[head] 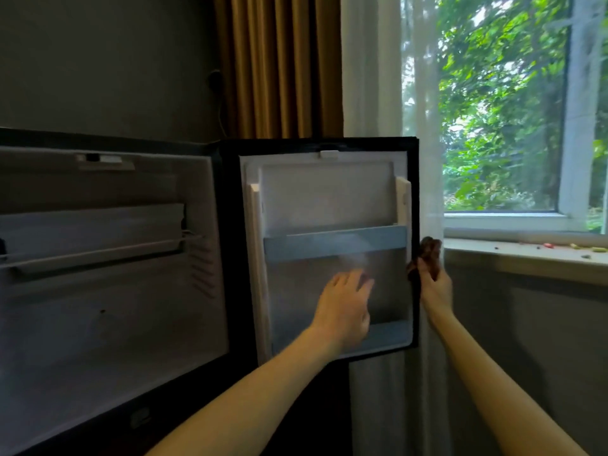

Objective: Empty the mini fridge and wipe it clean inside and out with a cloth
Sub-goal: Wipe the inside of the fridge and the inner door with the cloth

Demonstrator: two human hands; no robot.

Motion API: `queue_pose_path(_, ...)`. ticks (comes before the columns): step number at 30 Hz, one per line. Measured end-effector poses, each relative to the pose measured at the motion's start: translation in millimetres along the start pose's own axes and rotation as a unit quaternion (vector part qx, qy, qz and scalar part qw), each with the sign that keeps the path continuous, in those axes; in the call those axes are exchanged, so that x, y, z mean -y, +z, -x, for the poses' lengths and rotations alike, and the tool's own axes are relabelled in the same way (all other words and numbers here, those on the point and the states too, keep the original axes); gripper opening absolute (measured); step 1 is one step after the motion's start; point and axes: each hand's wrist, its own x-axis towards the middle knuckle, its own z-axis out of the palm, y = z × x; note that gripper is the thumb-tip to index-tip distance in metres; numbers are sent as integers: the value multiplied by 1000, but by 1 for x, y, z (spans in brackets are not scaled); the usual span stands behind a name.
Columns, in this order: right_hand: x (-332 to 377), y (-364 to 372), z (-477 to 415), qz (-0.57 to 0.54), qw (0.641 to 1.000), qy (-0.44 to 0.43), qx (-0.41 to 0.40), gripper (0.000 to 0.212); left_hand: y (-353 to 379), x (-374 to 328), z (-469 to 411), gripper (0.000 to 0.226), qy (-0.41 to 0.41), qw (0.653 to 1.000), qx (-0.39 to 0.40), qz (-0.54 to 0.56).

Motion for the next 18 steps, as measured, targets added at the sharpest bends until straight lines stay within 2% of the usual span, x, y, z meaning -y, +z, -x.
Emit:
queue_pose_path(2, 2, 0, -7, 3, 1000, -4, 15, 36, 24, -9, 18, 52, -101, 980, 172, 29)
queue_pose_path(3, 2, 1, -8, 2, 1000, -3, 26, 37, 36, -8, 26, 46, -139, 967, 209, 41)
queue_pose_path(6, -8, 3, -5, -18, 998, 25, 51, 40, 55, 0, 39, 32, -163, 967, 185, 60)
queue_pose_path(10, -89, 4, 31, -15, 989, 146, 5, 37, 59, 5, 35, 33, -167, 965, 182, 86)
queue_pose_path(14, -139, 0, 70, -54, 952, 296, -51, 35, 63, 9, 34, 43, -156, 969, 168, 94)
queue_pose_path(18, -140, 10, 74, -129, 917, 366, -88, 32, 60, 29, 62, 71, -70, 984, 151, 69)
